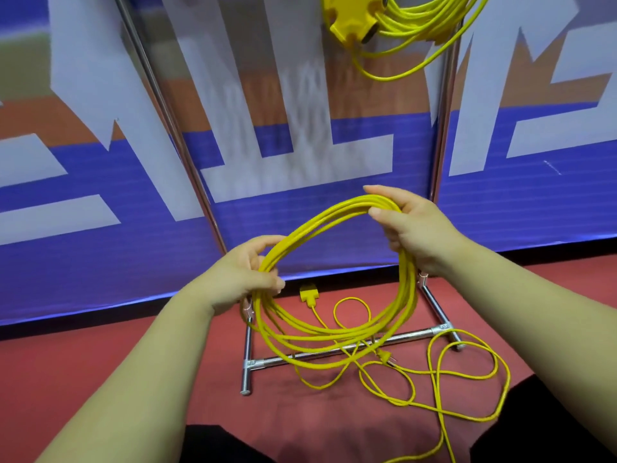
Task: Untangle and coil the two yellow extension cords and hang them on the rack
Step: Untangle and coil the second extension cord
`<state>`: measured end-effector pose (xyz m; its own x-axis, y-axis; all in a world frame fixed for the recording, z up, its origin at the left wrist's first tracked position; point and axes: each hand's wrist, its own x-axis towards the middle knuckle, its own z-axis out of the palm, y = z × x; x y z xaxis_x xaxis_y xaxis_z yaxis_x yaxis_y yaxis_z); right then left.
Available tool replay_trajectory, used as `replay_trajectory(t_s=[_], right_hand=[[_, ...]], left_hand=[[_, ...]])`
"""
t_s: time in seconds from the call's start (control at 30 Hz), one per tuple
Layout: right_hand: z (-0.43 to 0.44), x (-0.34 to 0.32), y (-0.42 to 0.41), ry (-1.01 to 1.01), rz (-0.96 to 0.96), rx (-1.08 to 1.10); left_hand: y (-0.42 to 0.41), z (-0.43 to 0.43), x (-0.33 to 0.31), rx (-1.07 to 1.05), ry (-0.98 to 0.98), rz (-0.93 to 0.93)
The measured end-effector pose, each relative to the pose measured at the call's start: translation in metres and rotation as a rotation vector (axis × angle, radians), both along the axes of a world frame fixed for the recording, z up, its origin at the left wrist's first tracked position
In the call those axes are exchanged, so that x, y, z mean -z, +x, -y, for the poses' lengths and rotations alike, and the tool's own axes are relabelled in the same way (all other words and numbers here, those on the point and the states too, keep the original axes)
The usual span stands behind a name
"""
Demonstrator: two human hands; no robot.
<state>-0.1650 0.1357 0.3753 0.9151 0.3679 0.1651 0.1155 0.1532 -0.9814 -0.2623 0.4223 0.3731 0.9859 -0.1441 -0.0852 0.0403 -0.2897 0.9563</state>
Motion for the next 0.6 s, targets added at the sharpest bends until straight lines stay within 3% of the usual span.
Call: replay_trajectory(t_s=[0.1, 0.3, 0.6], right_hand=[[0.007, 0.009, 0.002, -0.044, -0.014, 0.001], [0.012, 0.004, -0.011, -0.155, -0.083, -0.217], [-0.004, -0.020, -0.035, -0.267, 0.146, -0.287]], left_hand=[[0.005, -0.004, 0.003, -0.146, -0.012, 0.069], [0.000, 0.013, -0.021, -0.317, -0.042, 0.330], [-0.010, 0.040, -0.036, -0.089, 0.088, 0.334]])
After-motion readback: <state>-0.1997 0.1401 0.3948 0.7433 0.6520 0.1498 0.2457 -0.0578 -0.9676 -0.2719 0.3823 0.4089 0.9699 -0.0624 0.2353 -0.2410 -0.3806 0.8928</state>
